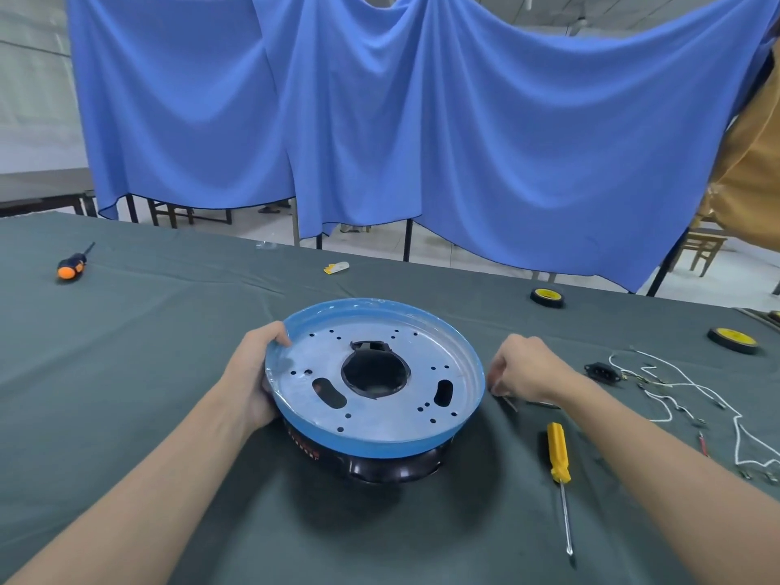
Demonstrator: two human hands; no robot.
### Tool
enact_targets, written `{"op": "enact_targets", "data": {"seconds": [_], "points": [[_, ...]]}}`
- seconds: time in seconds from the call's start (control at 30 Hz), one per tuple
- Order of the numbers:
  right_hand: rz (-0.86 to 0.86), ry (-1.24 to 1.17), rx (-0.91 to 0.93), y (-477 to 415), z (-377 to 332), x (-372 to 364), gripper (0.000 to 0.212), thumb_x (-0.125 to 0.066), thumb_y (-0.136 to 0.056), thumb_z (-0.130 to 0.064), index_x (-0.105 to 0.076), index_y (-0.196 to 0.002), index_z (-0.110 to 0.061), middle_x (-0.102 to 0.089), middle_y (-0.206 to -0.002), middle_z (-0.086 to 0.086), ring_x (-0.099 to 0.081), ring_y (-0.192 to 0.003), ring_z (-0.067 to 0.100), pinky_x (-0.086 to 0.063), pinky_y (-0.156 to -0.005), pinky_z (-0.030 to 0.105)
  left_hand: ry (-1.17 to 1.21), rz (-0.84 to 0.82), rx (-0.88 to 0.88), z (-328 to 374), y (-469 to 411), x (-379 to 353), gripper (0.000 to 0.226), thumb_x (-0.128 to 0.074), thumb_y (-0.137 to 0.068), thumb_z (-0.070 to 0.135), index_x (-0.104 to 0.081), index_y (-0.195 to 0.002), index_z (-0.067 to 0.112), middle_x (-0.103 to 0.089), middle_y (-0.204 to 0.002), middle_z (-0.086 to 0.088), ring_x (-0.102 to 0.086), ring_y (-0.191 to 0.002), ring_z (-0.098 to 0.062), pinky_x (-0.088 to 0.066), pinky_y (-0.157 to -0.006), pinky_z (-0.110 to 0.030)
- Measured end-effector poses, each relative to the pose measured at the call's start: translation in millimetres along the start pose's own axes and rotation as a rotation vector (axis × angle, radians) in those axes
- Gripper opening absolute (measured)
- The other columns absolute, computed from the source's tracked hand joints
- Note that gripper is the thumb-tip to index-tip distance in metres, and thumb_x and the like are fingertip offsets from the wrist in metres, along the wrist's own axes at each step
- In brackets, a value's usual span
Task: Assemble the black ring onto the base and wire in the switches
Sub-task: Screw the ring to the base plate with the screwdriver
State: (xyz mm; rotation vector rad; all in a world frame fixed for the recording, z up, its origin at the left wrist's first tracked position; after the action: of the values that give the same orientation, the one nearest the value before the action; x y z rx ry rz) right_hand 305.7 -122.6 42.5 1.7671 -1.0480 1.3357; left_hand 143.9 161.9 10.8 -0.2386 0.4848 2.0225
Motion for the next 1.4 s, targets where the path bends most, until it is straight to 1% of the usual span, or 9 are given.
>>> {"op": "enact_targets", "data": {"seconds": [0.27, 0.33, 0.43, 0.57, 0.7, 0.8, 1.03, 1.2, 1.4], "points": [[0.385, -0.363, 0.104, 10, -35, 73, 0.019, -0.058, -0.090, -0.009, -0.075, -0.089, -0.017, -0.065, -0.074, -0.010, -0.059, -0.077, 0.011, -0.039, -0.064, 0.014, 0.003, -0.006, 0.021, 0, -2, -3, 0.038, -0.053, -0.060, 0.015, -0.053, -0.098, 0.014, -0.050, -0.102, -0.012, -0.047, -0.091, -0.032, -0.036, -0.085, -0.044], [0.414, -0.513, 0.187, 18, -60, 81, 0.019, -0.060, -0.089, -0.010, -0.072, -0.078, -0.021, -0.062, -0.064, -0.013, -0.056, -0.062, 0.005, -0.036, -0.050, 0.008, 0.002, -0.004, 0.020, 0, -4, -4, 0.041, -0.054, -0.056, 0.015, -0.053, -0.097, 0.016, -0.048, -0.101, -0.011, -0.044, -0.091, -0.031, -0.033, -0.082, -0.044], [0.320, -0.622, 0.342, 23, -109, 75, 0.019, -0.060, -0.089, -0.010, -0.068, -0.075, -0.020, -0.064, -0.064, -0.008, -0.057, -0.055, 0.003, -0.044, -0.055, 0.012, 0.001, -0.009, 0.024, -1, -5, -6, 0.042, -0.056, -0.055, 0.015, -0.053, -0.097, 0.016, -0.047, -0.101, -0.010, -0.043, -0.091, -0.030, -0.032, -0.081, -0.044], [0.215, -0.520, 0.450, 12, -161, 49, 0.013, -0.057, -0.091, -0.011, -0.066, -0.082, -0.016, -0.062, -0.072, -0.005, -0.056, -0.060, 0.008, -0.041, -0.047, 0.012, -0.001, -0.044, 0.039, -1, -7, -8, 0.044, -0.059, -0.055, 0.016, -0.056, -0.099, 0.015, -0.049, -0.102, -0.011, -0.044, -0.092, -0.031, -0.032, -0.083, -0.045], [0.194, -0.475, 0.442, -6, -180, 28, 0.013, -0.056, -0.091, -0.007, -0.067, -0.083, -0.011, -0.064, -0.074, 0.001, -0.061, -0.063, 0.012, -0.044, -0.059, 0.009, 0.018, -0.103, 0.045, -3, -14, -9, 0.029, -0.059, -0.066, 0.016, -0.067, -0.094, 0.012, -0.064, -0.094, -0.013, -0.062, -0.082, -0.031, -0.047, -0.086, -0.044], [0.229, -0.444, 0.438, -18, -184, 19, 0.013, -0.058, -0.090, -0.005, -0.067, -0.082, -0.011, -0.066, -0.072, 0.002, -0.068, -0.071, 0.018, -0.048, -0.073, 0.019, 0.021, -0.111, 0.053, -2, -20, -10, 0.027, -0.061, -0.069, 0.018, -0.065, -0.094, 0.012, -0.060, -0.093, -0.012, -0.058, -0.084, -0.029, -0.044, -0.082, -0.041], [0.268, -0.341, 0.500, -40, -193, 13, 0.012, -0.060, -0.089, -0.005, -0.070, -0.083, -0.011, -0.061, -0.071, -0.005, -0.069, -0.072, 0.015, -0.048, -0.072, 0.015, 0.026, -0.160, 0.069, -2, -34, -15, 0.018, -0.061, -0.072, 0.022, -0.065, -0.087, 0.012, -0.063, -0.075, -0.008, -0.061, -0.064, -0.026, -0.049, -0.064, -0.032], [0.256, -0.276, 0.539, -46, -197, 7, 0.012, -0.060, -0.091, -0.006, -0.072, -0.090, -0.008, -0.060, -0.083, -0.002, -0.066, -0.085, 0.023, -0.050, -0.085, 0.032, -0.057, -0.165, 0.059, 0, -37, -11, 0.025, -0.064, -0.069, 0.025, -0.066, -0.091, 0.014, -0.063, -0.082, -0.009, -0.058, -0.073, -0.028, -0.043, -0.074, -0.037], [0.272, -0.174, 0.606, -47, -200, 4, 0.014, -0.060, -0.089, -0.007, -0.073, -0.092, -0.010, -0.055, -0.087, 0.000, -0.055, -0.081, 0.019, -0.043, -0.081, 0.026, -0.076, -0.133, 0.029, 2, -37, -11, 0.023, -0.063, -0.071, 0.027, -0.065, -0.089, 0.013, -0.061, -0.077, -0.007, -0.057, -0.066, -0.024, -0.041, -0.069, -0.035]]}}
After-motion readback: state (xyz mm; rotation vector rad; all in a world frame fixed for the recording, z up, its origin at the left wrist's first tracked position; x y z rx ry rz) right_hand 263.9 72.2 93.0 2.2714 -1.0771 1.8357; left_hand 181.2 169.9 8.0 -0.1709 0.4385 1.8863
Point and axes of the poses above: each hand's wrist, its own y-axis away from the middle knuckle, its own x-axis out of the back of the hand, z = x × y, the point moved 5 cm from there along -y, towards the middle knuckle
